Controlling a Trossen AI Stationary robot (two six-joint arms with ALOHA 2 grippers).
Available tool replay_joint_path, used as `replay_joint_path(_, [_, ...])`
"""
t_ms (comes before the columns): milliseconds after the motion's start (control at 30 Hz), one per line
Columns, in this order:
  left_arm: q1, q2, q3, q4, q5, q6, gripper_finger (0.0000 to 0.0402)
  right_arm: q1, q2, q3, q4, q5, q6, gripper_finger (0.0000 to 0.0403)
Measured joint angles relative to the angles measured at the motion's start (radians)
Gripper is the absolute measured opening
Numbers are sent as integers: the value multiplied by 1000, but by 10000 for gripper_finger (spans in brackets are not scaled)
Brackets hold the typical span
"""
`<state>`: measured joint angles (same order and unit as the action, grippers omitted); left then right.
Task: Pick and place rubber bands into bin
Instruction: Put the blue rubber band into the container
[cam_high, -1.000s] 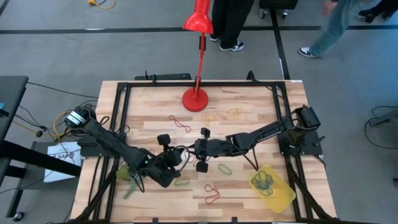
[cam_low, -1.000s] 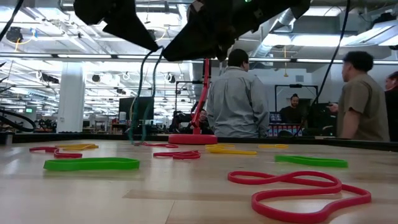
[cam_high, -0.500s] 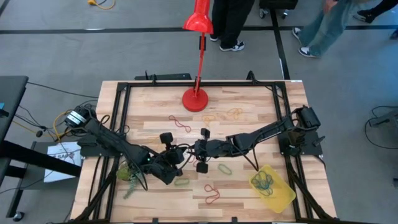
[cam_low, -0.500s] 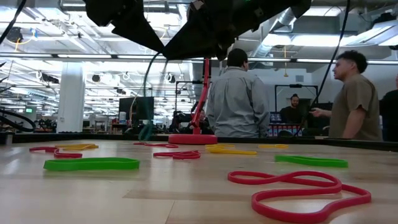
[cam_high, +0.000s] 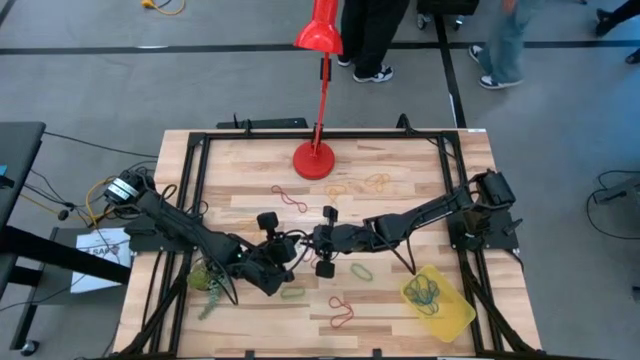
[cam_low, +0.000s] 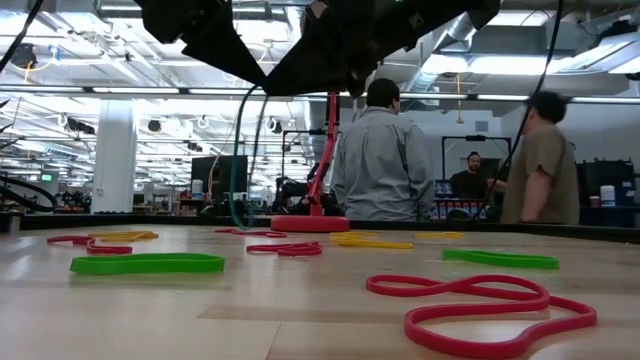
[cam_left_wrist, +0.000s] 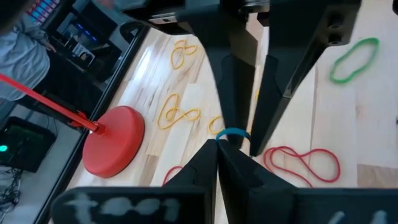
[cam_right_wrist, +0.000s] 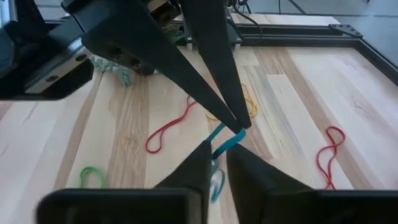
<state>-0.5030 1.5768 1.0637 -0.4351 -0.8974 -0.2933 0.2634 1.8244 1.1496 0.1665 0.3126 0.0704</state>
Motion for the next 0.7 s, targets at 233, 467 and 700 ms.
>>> replay_joint_path(233, [1, 0, 0, 0, 3, 0, 0, -3, 0, 0, -31, 9, 0, 9])
replay_joint_path(467, [1, 0, 0, -19, 51, -4, 29, -4, 0, 0, -105, 116, 19, 6])
replay_joint_path(700, [4, 2, -27, -54, 1, -19, 83, -4, 0, 0, -182, 171, 51, 3])
